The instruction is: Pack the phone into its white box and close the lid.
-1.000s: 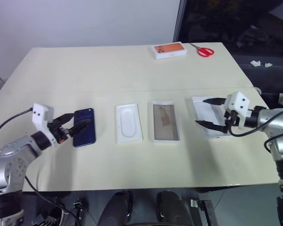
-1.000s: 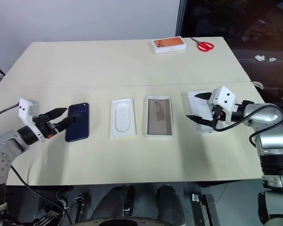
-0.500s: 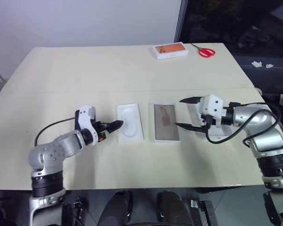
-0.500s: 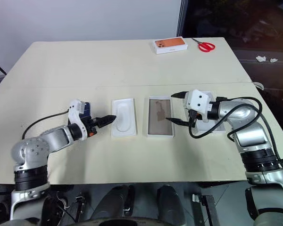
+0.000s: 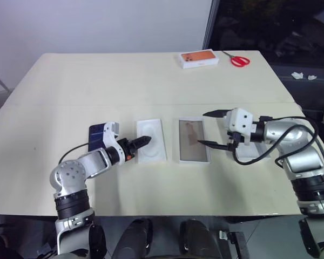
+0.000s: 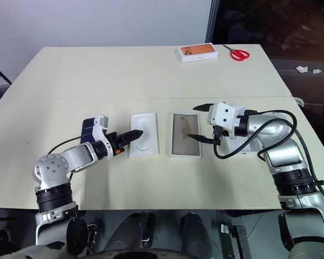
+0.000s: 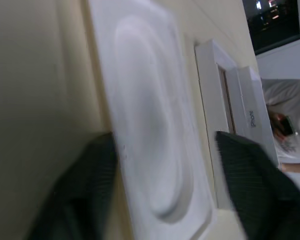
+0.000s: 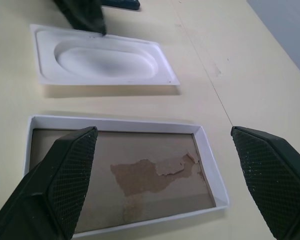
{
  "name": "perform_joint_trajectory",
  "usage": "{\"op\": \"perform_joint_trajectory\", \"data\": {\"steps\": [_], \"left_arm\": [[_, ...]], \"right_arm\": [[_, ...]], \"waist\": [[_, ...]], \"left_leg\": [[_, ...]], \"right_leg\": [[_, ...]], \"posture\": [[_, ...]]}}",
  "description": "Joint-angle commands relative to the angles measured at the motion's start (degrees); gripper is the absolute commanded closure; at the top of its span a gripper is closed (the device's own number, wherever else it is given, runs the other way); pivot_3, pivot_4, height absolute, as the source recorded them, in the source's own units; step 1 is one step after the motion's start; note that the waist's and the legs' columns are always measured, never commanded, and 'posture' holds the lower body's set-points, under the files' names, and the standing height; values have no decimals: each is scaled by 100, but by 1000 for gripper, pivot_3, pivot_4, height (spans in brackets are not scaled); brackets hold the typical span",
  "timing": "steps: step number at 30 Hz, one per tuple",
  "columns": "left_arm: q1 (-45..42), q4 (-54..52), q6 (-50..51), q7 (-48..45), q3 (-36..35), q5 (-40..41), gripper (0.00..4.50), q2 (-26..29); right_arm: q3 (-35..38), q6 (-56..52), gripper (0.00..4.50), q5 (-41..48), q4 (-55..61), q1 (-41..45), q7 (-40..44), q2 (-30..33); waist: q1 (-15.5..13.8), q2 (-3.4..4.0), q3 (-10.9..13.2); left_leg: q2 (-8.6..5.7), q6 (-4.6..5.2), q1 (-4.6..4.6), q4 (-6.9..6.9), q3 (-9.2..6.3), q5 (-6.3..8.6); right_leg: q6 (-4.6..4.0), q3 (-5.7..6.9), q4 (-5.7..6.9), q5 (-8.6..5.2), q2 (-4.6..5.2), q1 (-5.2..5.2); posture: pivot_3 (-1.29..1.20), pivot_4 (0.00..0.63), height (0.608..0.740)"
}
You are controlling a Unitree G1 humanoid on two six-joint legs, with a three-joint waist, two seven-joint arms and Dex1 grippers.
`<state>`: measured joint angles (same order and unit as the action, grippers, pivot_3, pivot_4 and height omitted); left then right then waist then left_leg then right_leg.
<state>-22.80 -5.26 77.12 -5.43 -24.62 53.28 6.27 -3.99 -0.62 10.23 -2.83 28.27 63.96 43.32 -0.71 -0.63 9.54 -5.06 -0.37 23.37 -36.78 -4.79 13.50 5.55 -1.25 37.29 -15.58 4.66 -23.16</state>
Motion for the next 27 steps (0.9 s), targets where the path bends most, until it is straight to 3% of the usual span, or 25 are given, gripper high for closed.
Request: {"op": "perform_joint_trajectory", "data": {"steps": [1, 3, 13, 17, 26, 27], "left_arm": [[56, 100, 82, 63, -55, 87, 3453, -53], [46, 172, 69, 66, -155, 141, 4463, -62], [-63, 147, 125, 191, -579, 646, 4463, 36], [-288, 140, 135, 103, -731, 759, 4463, 564], [-471, -80, 448, -7, -609, 1089, 4463, 1134], [-485, -83, 419, 18, -617, 1091, 4500, 1116]], "right_arm": [[122, 101, 0, 37, 65, 115, -25, 26], [121, 112, 0, 30, 45, 125, -28, 25], [53, -336, 0, 349, 238, -75, 270, 42], [-114, -1311, 0, 866, 1010, -510, 579, 88], [-793, -1386, 0, 242, 878, -647, 263, -238], [-854, -1282, 549, 121, 772, -632, 225, -248]], "waist": [[-7, -1, 1], [-5, 0, 0], [5, -2, 1], [20, -6, 4], [-3, -9, 5], [0, -8, 5]], "left_leg": [[0, 1, 1, -3, 0, 1], [0, 6, 4, -10, 0, 5], [1, 14, 2, -11, 0, 10], [3, 17, 5, -11, -3, 13], [-1, 19, 7, -13, -3, 14], [-1, 18, 7, -14, -2, 14]], "right_leg": [[0, 1, 0, 0, 0, 1], [0, 1, 0, 0, 0, 1], [0, 1, 0, 0, -1, 2], [0, 2, 0, 0, -2, 1], [0, 1, 2, 0, 2, -3], [0, 1, 1, 0, 2, -2]], "posture": [[0, 150, 740], [0, 150, 740], [0, 150, 740], [0, 150, 740], [0, 150, 740], [0, 150, 740]]}}
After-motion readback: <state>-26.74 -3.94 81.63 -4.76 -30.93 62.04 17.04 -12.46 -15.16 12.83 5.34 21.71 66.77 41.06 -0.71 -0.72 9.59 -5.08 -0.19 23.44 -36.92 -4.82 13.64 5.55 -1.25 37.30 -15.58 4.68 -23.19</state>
